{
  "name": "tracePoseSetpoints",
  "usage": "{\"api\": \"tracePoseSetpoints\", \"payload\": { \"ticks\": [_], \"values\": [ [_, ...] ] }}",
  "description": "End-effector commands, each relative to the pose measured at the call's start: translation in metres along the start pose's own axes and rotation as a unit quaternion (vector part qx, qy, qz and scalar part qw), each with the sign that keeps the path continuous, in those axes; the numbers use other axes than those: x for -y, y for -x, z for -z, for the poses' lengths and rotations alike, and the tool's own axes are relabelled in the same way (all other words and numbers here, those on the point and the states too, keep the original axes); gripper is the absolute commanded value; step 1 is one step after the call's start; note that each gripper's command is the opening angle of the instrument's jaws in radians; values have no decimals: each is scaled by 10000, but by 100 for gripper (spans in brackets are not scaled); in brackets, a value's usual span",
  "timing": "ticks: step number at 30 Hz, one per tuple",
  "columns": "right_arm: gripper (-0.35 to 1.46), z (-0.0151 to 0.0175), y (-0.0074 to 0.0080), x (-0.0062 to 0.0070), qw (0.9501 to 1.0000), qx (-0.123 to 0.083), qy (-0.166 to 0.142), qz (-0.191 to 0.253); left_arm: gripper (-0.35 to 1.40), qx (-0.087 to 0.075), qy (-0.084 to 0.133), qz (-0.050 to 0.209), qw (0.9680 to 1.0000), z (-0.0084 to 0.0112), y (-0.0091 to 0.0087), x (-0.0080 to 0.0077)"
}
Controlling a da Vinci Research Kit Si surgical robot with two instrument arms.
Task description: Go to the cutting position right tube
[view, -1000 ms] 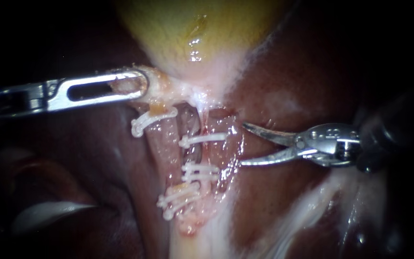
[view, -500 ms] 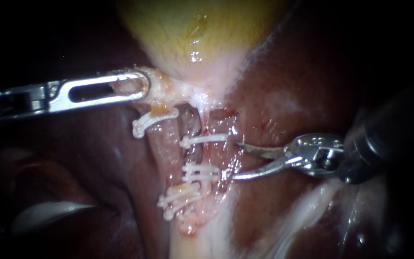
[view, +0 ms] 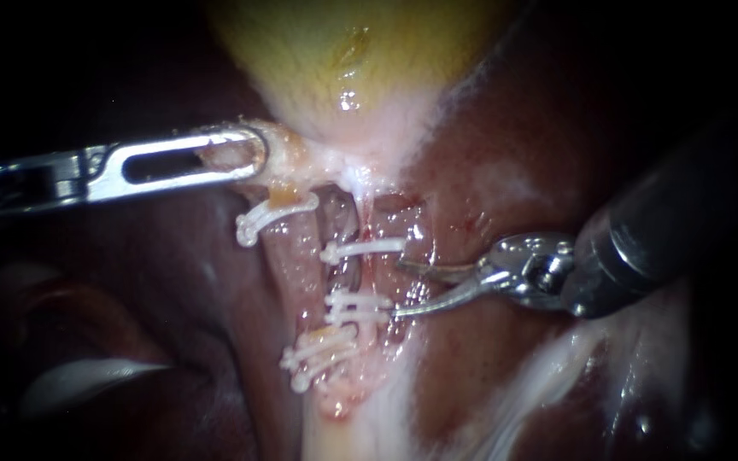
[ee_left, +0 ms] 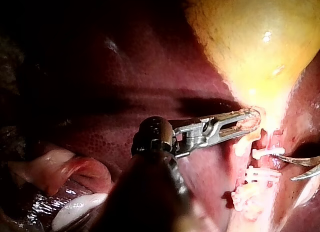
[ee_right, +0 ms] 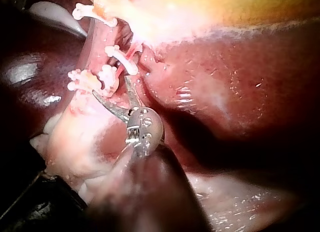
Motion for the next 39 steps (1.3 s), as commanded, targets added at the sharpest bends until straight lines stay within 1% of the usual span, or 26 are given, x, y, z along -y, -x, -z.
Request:
{"api": "tracePoseSetpoints", "payload": {
  "ticks": [1, 6, 16, 21, 23, 26, 30, 35, 39],
  "values": [
    [141, 1, 0, -1, 10000, -8, -6, -36, -35, -5, -6, 0, 10000, 0, 0, 0],
    [141, -1, -1, -6, 9999, -20, -43, -159, -35, -4, -5, 0, 10000, 0, 0, 0],
    [141, -16, -2, -23, 9995, -22, -74, -311, -35, -3, -4, -2, 10000, 0, -1, 0],
    [141, -20, -4, -28, 9994, -111, -126, -294, -35, -2, -4, -3, 10000, 0, -1, 0],
    [141, -22, -6, -29, 9993, -178, -161, -291, -35, -2, -4, -3, 10000, 0, -1, 0],
    [141, -25, -9, -30, 9990, -259, -259, -271, -35, -9, -14, -4, 10000, -1, -1, 0],
    [141, -28, -13, -31, 9985, -301, -415, -211, -35, -9, -13, -4, 10000, -1, -1, 0],
    [141, -34, -18, -31, 9971, -402, -614, -176, -35, -9, -14, -5, 10000, -1, -2, 0],
    [141, -39, -22, -32, 9953, -526, -806, -100, -35, -9, -15, -6, 10000, -1, -2, -1]
  ]
}}
